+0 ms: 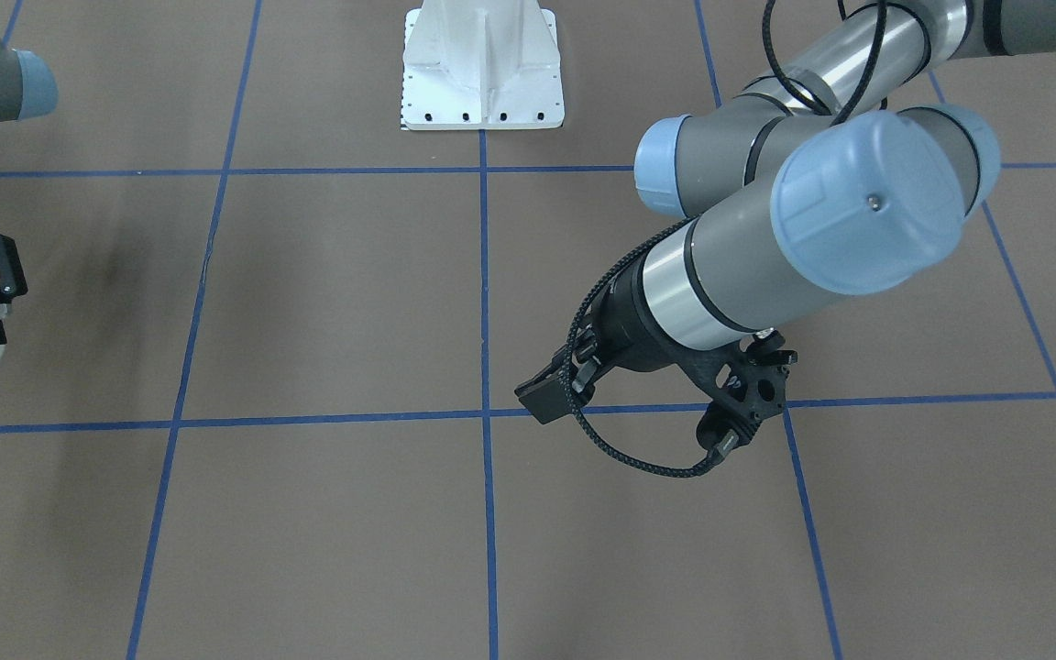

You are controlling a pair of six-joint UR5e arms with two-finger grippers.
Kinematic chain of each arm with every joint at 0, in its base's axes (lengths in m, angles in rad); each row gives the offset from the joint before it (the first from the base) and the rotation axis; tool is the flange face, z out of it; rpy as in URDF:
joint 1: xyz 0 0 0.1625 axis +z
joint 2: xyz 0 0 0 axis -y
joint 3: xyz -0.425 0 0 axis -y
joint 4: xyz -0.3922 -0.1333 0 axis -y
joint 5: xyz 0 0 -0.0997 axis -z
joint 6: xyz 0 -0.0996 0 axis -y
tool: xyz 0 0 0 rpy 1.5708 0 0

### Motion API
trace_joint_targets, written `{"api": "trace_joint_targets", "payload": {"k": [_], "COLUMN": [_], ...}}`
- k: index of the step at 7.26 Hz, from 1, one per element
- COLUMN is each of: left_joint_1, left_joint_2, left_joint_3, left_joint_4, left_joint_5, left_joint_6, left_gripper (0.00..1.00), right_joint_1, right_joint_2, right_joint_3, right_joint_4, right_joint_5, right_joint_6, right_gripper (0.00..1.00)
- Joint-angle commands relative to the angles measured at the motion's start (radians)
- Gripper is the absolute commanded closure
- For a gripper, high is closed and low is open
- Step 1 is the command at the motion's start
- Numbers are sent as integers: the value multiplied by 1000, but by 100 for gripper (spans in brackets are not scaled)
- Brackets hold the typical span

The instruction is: Left arm hands cup to right arm to dump lemon

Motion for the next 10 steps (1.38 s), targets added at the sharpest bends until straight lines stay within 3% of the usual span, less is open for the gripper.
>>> {"api": "trace_joint_targets", "payload": {"k": [1,2,3,7,10], "left_joint_1": [-14,-16,-17,-45,-109], "left_joint_2": [12,17,17,20,124], "left_joint_3": [-22,-27,-27,-42,-143], "left_joint_4": [1,1,1,1,6], "left_joint_5": [0,0,2,2,2], "left_joint_6": [0,0,0,56,242], "left_gripper": [0,0,0,0,0], "right_joint_1": [143,270,323,351,400], "right_joint_2": [-54,-51,-52,-68,-66], "right_joint_3": [-113,-196,-232,-443,-507], "right_joint_4": [199,271,328,660,743], "right_joint_5": [176,347,413,458,504], "right_joint_6": [65,108,163,512,704], "right_gripper": [100,100,100,100,100]}}
